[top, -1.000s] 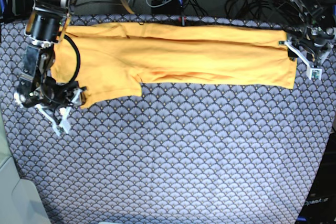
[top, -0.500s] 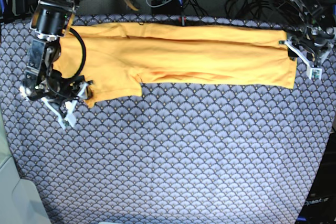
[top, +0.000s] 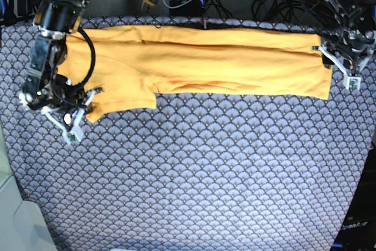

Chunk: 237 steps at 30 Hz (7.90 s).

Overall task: Fold the T-shirt properly
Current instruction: 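Open the right gripper and move it to the sleeve end of the strip, then grasp the strip end with the right gripper and tuck the sleeve under, then grasp the strip end with the left gripper and lift it, then fold the held end with the left gripper toward the right gripper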

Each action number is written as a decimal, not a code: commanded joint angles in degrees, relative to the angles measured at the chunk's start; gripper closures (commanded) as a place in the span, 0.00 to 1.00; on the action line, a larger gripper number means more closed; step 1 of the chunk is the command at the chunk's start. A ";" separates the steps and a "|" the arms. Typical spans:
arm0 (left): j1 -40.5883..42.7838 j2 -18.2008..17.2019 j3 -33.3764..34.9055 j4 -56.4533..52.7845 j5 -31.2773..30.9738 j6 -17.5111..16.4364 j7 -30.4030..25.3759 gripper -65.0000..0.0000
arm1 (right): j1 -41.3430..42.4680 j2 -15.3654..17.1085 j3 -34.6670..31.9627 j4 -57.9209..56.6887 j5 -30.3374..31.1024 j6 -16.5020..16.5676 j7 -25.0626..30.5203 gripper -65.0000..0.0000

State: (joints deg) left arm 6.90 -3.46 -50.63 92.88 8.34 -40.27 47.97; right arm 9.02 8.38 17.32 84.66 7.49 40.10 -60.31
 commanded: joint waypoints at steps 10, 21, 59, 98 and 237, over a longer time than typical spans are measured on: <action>-0.17 1.13 -0.23 7.47 -0.12 0.27 -1.06 0.47 | -7.83 -0.16 0.13 16.83 0.82 -0.10 -2.59 1.00; 1.76 0.61 -0.31 7.47 -0.12 0.27 -1.06 0.47 | -18.99 -1.31 1.54 25.18 0.82 -0.10 -2.06 1.00; 0.18 -2.38 -5.68 3.95 -0.65 0.27 -1.68 0.36 | -23.48 -2.98 6.19 20.08 0.73 -0.10 -2.06 0.62; -11.42 3.60 -5.68 -2.73 -0.56 0.27 7.46 0.36 | -22.42 -2.62 5.84 14.37 0.65 -0.10 1.98 0.55; -3.60 10.63 68.43 11.34 -36.25 44.97 16.43 0.52 | -21.19 -2.89 3.47 14.37 0.65 -0.10 1.90 0.55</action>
State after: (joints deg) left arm 4.21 6.61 18.02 102.96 -28.01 4.32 65.32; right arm -12.27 5.43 21.19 98.83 7.51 40.03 -58.65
